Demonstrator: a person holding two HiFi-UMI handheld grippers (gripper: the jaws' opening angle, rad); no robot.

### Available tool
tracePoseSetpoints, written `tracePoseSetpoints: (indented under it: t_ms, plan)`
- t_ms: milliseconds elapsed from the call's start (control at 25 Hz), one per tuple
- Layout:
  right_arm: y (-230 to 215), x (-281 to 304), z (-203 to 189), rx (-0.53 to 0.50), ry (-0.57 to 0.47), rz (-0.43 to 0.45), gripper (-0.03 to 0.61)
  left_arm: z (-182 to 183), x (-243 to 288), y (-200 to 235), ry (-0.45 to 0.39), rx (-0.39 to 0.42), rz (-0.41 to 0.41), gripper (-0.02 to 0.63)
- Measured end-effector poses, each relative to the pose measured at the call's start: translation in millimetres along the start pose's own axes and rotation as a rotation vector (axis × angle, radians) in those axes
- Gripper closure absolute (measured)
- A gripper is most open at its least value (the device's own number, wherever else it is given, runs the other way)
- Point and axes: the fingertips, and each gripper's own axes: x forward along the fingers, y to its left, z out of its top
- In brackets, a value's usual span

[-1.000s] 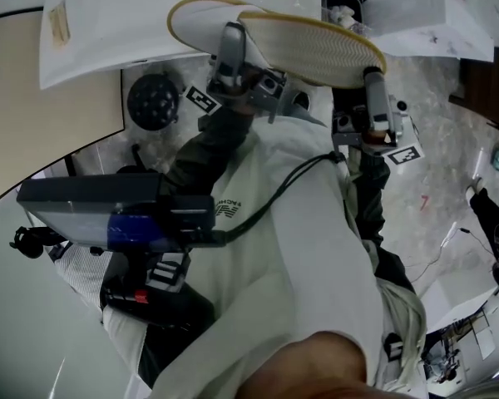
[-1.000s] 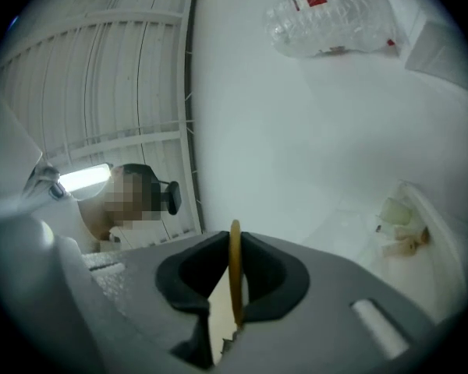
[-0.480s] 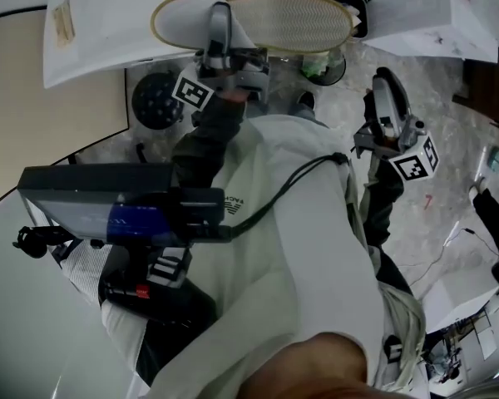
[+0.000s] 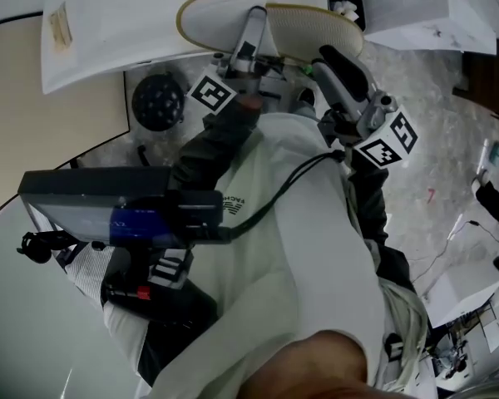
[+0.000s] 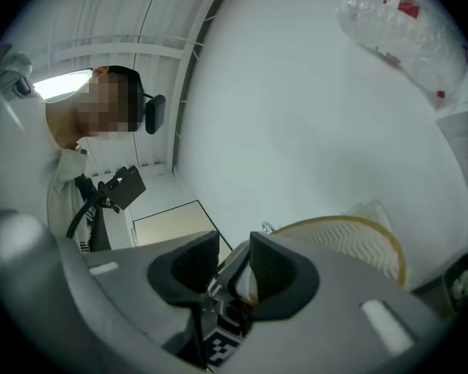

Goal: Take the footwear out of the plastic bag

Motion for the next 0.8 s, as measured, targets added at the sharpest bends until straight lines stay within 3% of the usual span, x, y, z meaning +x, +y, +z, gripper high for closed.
tracePoseSetpoints:
  t_ms: [80, 280, 440, 800]
  plan:
    - [0.3, -0.6, 0.4, 0.009, -0.01, 0.0, 0.465, -3.1, -1.1, -0.8, 0.002, -0.011, 0.001, 0.495]
    - [-5.7, -4.5, -1.3, 0.081, -0.031, -0.018, 0.577, -1.8, -6.3, 0.1, -0.002, -0.017, 0.016, 0.495]
    - [-11.0, -6.1, -6.4, 0.083, -0.009, -0.068, 0.577, -3.0, -8.0, -0.6, -0.006, -0.025, 0.02, 0.495]
    - [-10.2, -6.3, -7.9, 0.074, 0.0, -0.069, 0.577, -12.2, -6.2, 0.7, 0.01, -0.044, 0.023, 0.495]
